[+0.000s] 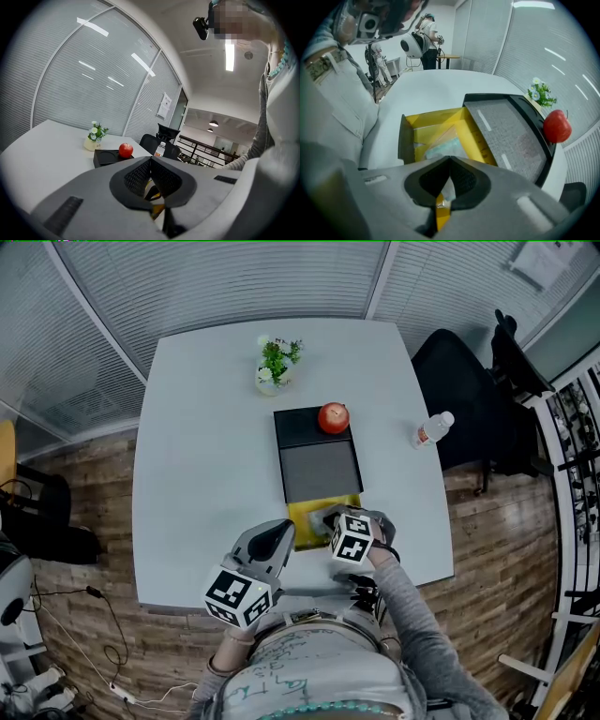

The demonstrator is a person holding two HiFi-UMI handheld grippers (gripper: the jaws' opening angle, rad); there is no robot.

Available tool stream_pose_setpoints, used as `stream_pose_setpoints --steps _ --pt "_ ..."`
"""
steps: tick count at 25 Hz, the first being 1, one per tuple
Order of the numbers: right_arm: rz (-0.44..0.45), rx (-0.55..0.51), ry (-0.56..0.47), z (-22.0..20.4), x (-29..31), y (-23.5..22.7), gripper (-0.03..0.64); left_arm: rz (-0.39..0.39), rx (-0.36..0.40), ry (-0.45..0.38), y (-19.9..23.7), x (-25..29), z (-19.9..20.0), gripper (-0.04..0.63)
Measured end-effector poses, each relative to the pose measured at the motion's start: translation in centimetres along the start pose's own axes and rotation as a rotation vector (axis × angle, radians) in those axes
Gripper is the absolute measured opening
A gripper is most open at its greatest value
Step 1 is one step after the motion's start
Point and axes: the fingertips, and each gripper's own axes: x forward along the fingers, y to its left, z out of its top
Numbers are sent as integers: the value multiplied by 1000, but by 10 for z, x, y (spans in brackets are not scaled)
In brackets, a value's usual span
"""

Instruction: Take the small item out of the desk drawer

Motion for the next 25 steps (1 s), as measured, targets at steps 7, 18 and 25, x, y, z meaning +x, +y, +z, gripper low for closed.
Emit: stream_pose_setpoints --steps 7,18,25 --pt "-20 -4 -14 7 -16 1 3 -2 -16 20 -8 -5 -6 -2" --pt "-47 -28 -60 22 -53 4 3 -22 -28 28 -20 -10 -12 -2" --pt "-101 -30 -117 39 -90 0 3 -15 -5 40 -25 -11 -16 -2"
